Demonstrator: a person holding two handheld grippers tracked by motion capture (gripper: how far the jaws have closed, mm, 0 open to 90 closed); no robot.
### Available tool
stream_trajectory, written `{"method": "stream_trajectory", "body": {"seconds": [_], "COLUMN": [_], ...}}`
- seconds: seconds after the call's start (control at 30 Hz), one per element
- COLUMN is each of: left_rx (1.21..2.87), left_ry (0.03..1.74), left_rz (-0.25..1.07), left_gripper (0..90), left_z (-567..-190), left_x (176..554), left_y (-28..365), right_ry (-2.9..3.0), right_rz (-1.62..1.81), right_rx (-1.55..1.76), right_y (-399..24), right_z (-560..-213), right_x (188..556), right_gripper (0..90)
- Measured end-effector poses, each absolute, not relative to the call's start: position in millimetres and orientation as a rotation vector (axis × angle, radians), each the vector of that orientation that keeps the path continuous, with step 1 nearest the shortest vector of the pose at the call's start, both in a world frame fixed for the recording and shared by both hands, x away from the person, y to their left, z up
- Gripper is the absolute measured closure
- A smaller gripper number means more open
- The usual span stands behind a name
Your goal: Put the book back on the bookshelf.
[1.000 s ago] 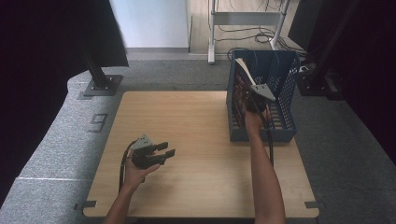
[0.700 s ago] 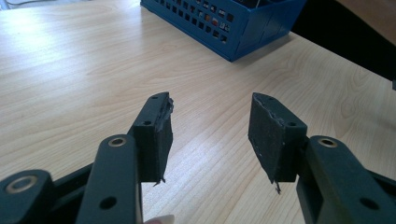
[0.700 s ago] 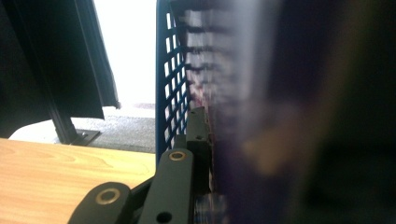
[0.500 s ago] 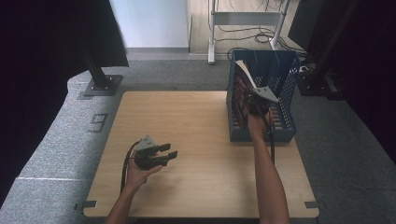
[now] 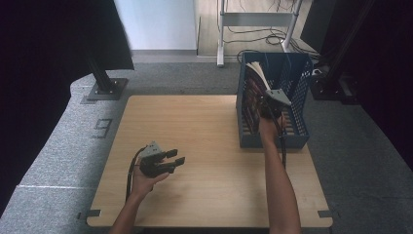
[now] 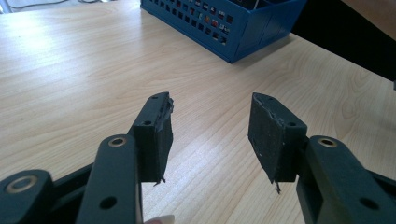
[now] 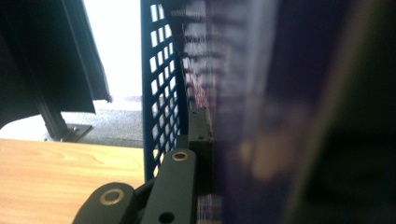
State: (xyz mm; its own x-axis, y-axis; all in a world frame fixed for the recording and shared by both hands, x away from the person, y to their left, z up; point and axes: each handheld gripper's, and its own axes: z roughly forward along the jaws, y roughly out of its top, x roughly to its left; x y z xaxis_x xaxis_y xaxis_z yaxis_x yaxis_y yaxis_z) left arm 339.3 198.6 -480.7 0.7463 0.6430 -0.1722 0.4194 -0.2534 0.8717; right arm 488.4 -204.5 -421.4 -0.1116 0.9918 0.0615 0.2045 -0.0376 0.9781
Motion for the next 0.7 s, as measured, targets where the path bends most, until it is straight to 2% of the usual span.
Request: {"method": "stream_trajectory", "body": {"seconds": [0.7], "left_rx": [1.870], "left_ry": [0.818], "left_rz": [0.283], "left_gripper": [50.0], "left_z": [-478.8], "left_x": [339.0], "left_y": [202.2], "right_ry": [1.372], "right_rz": [1.225], "right_rx": [1.331], "right_y": [-197.1], "right_z": [-418.6], "right_x": [501.7], "right_gripper": [81.6]}}
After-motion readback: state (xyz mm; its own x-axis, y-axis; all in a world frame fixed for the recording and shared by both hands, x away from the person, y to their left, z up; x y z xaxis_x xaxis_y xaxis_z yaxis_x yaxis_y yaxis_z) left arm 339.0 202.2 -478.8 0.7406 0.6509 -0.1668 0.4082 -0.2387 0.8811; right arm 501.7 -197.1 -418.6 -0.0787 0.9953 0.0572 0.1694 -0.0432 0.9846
